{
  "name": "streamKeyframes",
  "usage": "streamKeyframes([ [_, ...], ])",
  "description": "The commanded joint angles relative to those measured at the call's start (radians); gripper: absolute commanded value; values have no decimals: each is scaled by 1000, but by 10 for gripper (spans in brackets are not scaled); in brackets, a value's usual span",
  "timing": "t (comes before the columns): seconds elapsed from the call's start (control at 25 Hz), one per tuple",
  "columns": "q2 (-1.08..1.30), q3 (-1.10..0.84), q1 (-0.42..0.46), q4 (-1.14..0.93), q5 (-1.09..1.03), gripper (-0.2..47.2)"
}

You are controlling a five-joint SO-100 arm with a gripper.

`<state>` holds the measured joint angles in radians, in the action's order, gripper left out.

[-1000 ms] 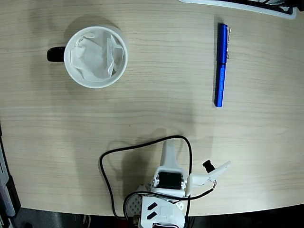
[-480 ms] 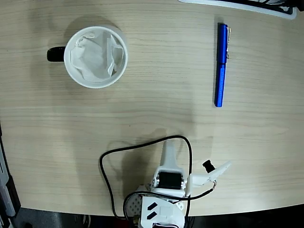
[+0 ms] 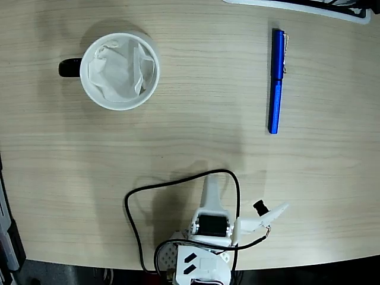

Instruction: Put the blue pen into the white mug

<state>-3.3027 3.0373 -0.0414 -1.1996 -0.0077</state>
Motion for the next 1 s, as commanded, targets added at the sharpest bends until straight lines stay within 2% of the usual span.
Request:
streamKeyframes([
  [0.0,-67,-49,-17,-12,-12,1],
  [0.96,-35,-60,-32,-2,-12,1],
])
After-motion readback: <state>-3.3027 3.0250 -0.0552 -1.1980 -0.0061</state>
